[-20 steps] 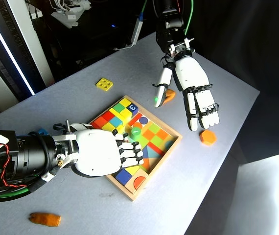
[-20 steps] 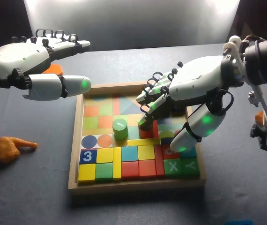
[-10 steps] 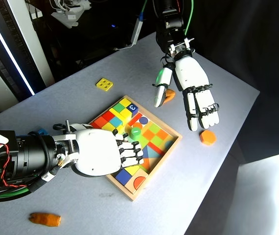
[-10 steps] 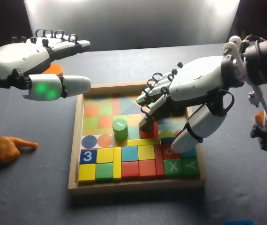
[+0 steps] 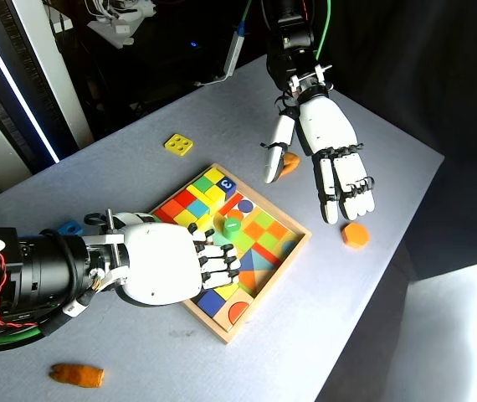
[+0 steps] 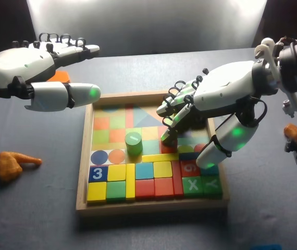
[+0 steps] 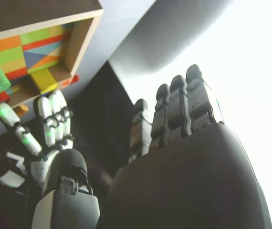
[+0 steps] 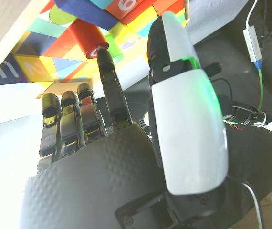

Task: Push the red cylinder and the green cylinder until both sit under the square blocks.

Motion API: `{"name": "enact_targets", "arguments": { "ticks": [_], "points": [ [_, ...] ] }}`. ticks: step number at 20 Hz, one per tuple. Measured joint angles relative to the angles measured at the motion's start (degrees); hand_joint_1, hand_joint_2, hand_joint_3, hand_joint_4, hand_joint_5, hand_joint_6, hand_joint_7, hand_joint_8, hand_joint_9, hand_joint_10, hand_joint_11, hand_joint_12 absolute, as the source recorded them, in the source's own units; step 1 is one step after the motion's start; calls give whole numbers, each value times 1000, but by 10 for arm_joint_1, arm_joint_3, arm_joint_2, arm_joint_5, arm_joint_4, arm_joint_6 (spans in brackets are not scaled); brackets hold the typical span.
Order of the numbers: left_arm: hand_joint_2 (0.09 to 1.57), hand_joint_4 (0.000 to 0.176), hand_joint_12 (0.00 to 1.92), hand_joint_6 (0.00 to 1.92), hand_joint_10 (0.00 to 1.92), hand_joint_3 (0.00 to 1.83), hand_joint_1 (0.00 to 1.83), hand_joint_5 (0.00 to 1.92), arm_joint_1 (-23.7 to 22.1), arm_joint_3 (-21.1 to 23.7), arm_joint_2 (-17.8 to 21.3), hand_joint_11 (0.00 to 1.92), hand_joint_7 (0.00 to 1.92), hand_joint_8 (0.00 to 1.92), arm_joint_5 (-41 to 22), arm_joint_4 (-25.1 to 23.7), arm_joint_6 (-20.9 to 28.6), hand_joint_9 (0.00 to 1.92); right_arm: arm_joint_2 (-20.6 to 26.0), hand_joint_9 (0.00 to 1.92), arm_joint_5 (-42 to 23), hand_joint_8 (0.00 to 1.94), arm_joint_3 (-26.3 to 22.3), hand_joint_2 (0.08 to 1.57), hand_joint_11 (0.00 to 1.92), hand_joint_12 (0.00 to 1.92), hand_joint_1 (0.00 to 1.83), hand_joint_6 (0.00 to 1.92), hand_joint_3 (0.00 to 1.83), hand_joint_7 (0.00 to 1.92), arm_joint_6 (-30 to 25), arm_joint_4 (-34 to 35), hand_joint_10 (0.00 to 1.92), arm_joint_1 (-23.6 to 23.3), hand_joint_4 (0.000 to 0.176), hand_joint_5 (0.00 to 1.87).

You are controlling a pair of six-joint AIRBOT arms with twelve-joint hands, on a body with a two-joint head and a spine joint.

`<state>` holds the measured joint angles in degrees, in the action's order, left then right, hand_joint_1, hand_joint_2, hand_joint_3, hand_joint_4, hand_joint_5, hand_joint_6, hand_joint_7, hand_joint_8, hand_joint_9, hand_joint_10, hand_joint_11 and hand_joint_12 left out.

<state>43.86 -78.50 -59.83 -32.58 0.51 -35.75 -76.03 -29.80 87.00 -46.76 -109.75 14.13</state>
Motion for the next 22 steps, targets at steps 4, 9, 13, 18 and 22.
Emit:
{"name": "enact_targets", "arguments": {
  "ticks": [4,9,13,18,22],
  "points": [
    [1165,150,17,1,0,0,34,100,0,0,0,12,46,0,1,0,0,16,3,0,0,1,0,1068,0,216,423,2,0,20,-4,-5,0,0,125,458],
    [1162,148,12,0,0,0,14,86,0,0,1,0,36,2,0,0,0,3,10,0,-2,1,0,1066,0,323,428,1,0,28,-10,-7,0,0,127,483],
    [1186,140,16,3,4,6,30,97,0,0,1,14,38,2,1,0,0,12,16,0,-4,0,-6,1068,0,223,418,0,1,21,-25,-18,0,0,129,477],
    [1185,130,22,2,1,1,56,103,3,0,1,5,28,0,0,0,0,4,24,0,-8,1,-11,1069,0,272,396,1,0,10,-29,-24,0,0,148,474],
    [1179,150,0,2,0,0,54,107,3,0,2,0,13,1,2,1,0,0,26,0,-10,0,-12,1075,0,302,369,0,3,14,-36,-28,0,0,145,473]
  ]
}}
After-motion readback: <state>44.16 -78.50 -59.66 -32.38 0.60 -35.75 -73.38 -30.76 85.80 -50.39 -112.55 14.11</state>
